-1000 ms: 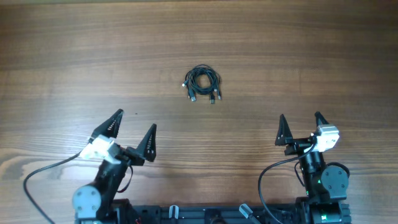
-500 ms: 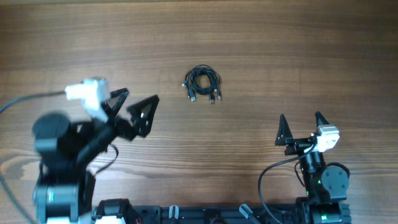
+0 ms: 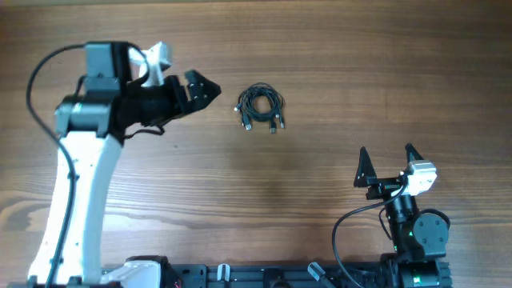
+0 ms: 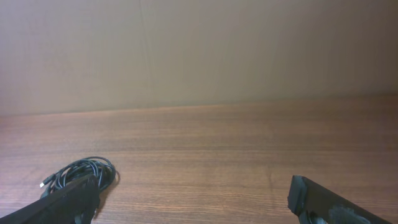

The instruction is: Untangle cables

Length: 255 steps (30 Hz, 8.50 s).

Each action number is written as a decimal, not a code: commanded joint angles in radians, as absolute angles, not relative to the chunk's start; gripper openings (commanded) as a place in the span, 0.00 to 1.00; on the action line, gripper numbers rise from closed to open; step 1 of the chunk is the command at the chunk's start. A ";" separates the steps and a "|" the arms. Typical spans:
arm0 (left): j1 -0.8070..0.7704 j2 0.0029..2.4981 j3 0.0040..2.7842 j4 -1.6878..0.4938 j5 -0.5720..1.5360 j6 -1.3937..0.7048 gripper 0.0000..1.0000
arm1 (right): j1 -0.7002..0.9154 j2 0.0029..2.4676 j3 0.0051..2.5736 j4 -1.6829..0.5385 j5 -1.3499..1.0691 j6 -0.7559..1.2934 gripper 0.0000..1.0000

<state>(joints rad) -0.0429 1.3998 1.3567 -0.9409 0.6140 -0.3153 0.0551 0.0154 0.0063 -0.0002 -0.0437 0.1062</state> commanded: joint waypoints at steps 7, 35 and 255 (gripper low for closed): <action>-0.121 1.505 1.373 -0.955 0.488 -0.296 1.00 | 0.052 0.005 0.005 0.007 -0.001 0.006 1.00; -0.139 1.678 1.357 -0.946 0.136 -0.536 1.00 | 0.082 1.053 1.286 -0.811 -0.522 0.410 0.99; 0.138 1.301 1.586 0.152 1.091 -1.501 0.04 | 0.493 1.744 1.592 -0.894 -0.658 0.052 0.98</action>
<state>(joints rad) 0.1329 1.3018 1.5776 0.1490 1.0973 -1.4879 0.4885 1.7298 1.5917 -0.9203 -0.6743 0.1085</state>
